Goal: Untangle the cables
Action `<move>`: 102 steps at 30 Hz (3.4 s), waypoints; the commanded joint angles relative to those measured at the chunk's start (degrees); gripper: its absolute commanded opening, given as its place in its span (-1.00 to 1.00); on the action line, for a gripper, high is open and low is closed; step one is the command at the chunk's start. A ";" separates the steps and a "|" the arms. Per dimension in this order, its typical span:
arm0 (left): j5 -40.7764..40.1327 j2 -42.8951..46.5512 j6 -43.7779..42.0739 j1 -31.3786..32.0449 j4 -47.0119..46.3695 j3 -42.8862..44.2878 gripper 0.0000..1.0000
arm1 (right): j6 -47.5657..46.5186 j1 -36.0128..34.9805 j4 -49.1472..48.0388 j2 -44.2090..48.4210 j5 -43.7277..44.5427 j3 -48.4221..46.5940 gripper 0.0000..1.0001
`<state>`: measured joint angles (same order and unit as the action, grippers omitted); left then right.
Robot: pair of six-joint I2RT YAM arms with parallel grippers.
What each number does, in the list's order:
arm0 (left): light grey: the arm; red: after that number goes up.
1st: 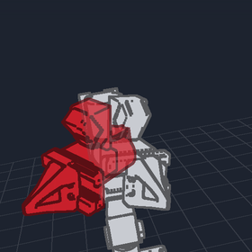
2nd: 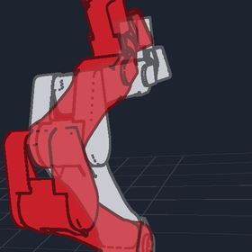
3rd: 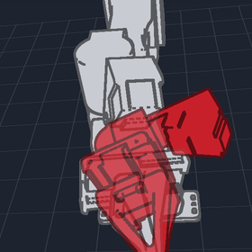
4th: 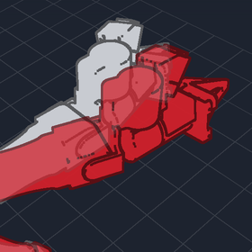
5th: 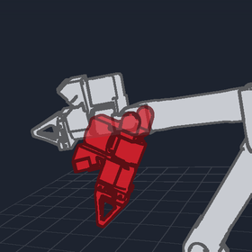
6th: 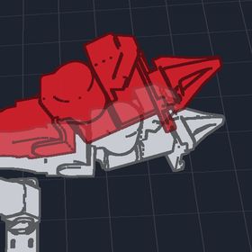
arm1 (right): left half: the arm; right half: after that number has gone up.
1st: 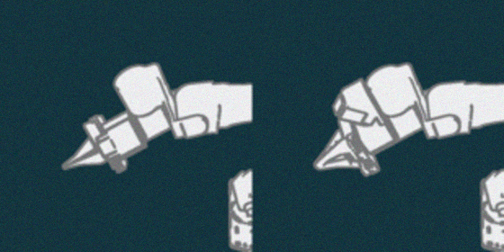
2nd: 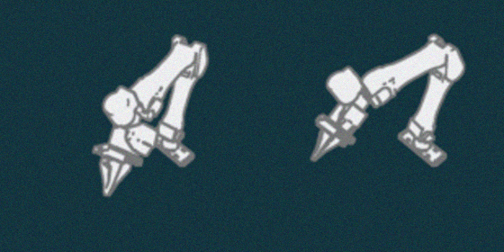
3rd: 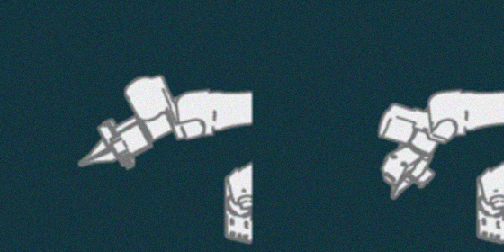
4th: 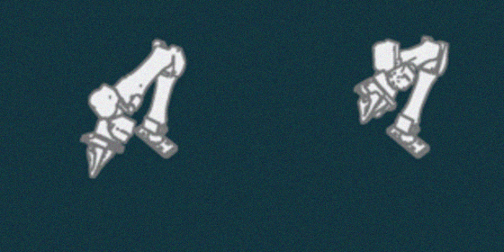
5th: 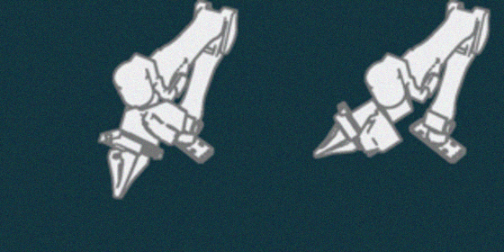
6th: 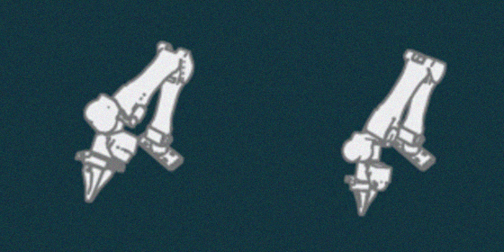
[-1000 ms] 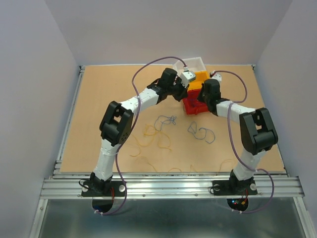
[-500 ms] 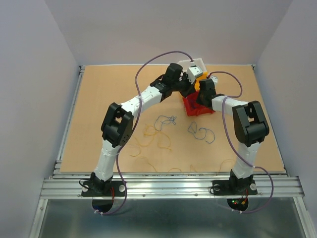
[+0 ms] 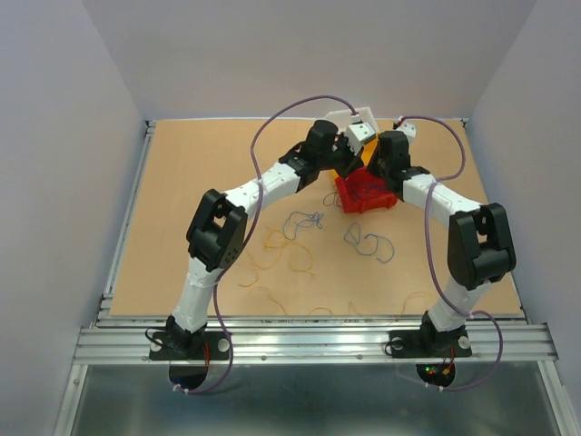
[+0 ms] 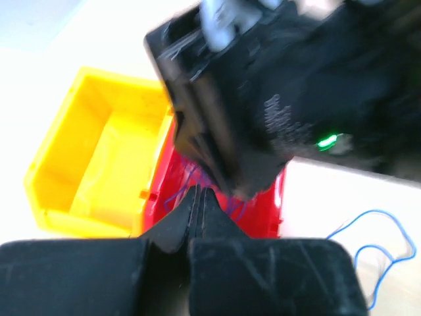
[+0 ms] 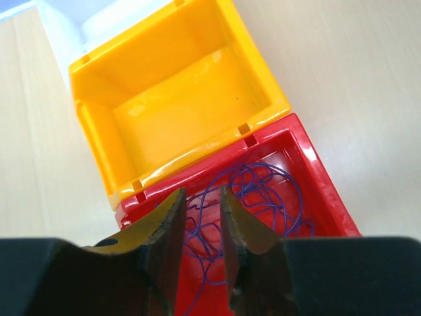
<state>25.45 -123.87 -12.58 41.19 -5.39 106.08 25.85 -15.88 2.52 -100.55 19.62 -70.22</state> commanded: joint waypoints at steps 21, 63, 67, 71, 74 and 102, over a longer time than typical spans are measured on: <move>2.76 17.26 20.40 -23.78 -12.45 -16.17 -0.37 | -11.96 -7.23 -8.51 6.96 -24.99 7.91 0.64; 0.83 17.26 19.08 -24.84 -12.19 -17.14 -0.23 | -2.29 -13.66 16.64 -7.37 4.56 -12.93 -0.99; 1.00 16.91 19.08 -24.84 -12.19 -16.96 -0.24 | -2.29 -10.49 16.37 -8.52 2.71 -12.84 -0.99; 1.00 16.74 18.99 -24.93 -12.10 -16.79 -0.23 | -2.38 -7.51 15.85 -9.48 0.78 -12.75 -0.99; 0.92 16.65 19.08 -24.84 -12.10 -16.70 -0.23 | -2.55 -5.83 15.58 -11.24 -0.54 -13.02 -0.99; -2.16 23.23 13.64 -24.32 -10.97 -20.13 0.06 | -3.70 -1.35 9.52 -4.40 -6.70 -8.63 -0.24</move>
<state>24.18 -106.87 4.27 16.51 -15.33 86.24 22.68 -17.56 14.59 -111.63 13.32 -80.29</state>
